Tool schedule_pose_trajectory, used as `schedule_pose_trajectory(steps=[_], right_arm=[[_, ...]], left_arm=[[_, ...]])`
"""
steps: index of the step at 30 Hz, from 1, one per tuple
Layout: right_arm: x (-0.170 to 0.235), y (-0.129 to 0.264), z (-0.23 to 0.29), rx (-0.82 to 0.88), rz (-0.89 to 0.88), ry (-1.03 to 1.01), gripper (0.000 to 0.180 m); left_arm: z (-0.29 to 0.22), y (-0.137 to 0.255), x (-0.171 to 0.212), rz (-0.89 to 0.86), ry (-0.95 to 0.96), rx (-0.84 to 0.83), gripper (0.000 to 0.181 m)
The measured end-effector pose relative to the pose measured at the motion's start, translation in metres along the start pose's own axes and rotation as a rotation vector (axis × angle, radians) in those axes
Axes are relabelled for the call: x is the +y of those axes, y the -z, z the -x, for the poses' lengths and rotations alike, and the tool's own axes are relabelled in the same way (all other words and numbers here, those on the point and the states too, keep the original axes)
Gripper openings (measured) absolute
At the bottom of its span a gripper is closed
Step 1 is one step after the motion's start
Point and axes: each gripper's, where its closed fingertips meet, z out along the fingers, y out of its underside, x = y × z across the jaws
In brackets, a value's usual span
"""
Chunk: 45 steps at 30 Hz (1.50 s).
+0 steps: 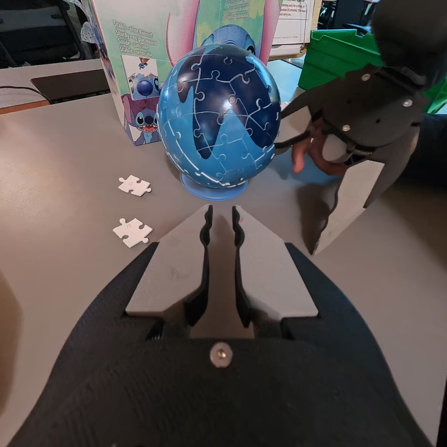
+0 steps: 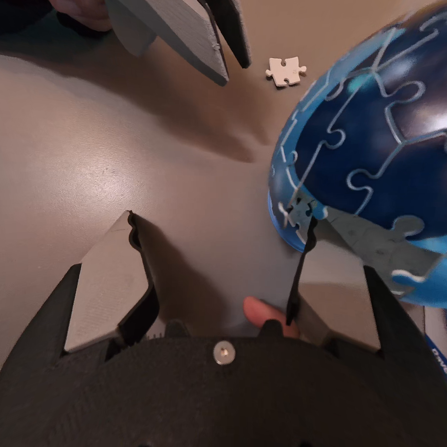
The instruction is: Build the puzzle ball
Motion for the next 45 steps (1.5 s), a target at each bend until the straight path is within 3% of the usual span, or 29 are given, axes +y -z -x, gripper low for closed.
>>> schedule_pose_trajectory(steps=[17,31,45], right_arm=[[-0.004,0.005,0.007,-0.066,-0.083,0.034,0.13],[0.005,0.005,-0.013,0.005,-0.024,0.002,0.135],[0.01,0.01,0.002,-0.004,0.066,0.001,0.131]], left_arm=[[0.0,0.0,0.0,-0.005,0.005,0.004,0.013],[-0.001,0.001,-0.001,-0.009,0.006,0.008,0.013],[0.0,0.001,-0.001,-0.008,0.011,0.009,0.012]])
